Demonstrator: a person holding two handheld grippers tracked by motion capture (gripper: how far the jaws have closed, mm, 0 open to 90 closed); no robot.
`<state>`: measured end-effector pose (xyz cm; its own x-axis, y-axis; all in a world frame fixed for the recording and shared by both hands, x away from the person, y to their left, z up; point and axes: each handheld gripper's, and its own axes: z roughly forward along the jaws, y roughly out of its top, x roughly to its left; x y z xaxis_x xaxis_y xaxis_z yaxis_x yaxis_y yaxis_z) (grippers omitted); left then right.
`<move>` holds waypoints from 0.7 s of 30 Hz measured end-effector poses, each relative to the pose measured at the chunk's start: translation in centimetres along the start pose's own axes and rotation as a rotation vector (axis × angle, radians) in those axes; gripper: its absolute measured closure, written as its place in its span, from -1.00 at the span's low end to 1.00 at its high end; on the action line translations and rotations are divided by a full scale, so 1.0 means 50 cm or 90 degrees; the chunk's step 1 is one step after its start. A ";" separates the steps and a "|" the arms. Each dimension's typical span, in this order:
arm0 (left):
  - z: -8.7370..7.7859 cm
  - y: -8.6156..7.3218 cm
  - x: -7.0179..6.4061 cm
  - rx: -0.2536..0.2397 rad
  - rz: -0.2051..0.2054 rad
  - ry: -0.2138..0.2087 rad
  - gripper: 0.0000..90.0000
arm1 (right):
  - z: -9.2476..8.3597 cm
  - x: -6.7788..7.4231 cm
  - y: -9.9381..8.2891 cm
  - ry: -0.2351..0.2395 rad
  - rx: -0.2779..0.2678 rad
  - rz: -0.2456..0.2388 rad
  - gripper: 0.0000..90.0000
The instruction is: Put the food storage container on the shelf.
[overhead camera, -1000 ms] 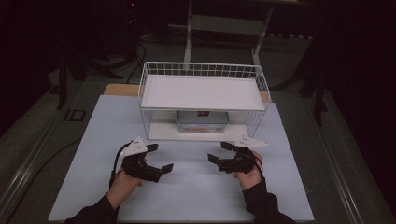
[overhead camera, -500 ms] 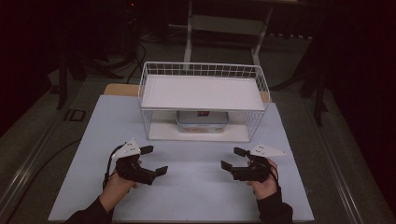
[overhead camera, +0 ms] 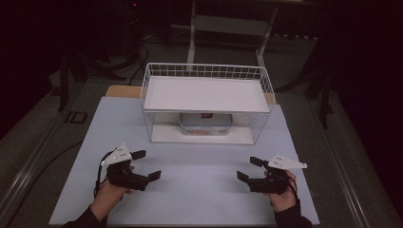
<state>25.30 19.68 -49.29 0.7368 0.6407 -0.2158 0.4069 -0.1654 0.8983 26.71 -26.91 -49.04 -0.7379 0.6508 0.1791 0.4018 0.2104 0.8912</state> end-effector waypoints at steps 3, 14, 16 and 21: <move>-0.006 -0.005 0.003 0.001 -0.004 0.005 -1.00 | -0.012 -0.005 -0.007 -0.006 -0.007 0.010 -0.64; -0.012 -0.022 0.012 0.007 0.003 0.030 -1.00 | -0.038 -0.021 -0.037 -0.022 0.012 0.014 -0.63; -0.010 -0.024 0.016 0.006 0.008 0.031 -1.00 | -0.037 -0.026 -0.039 -0.025 0.015 0.019 -0.63; -0.004 -0.027 0.018 0.008 0.006 0.031 -1.00 | -0.028 -0.029 -0.043 -0.025 0.030 0.017 -0.63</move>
<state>25.32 20.62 -50.61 0.7133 0.6751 -0.1884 0.4075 -0.1807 0.8952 26.16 -29.33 -50.63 -0.7050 0.6848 0.1845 0.4462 0.2259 0.8660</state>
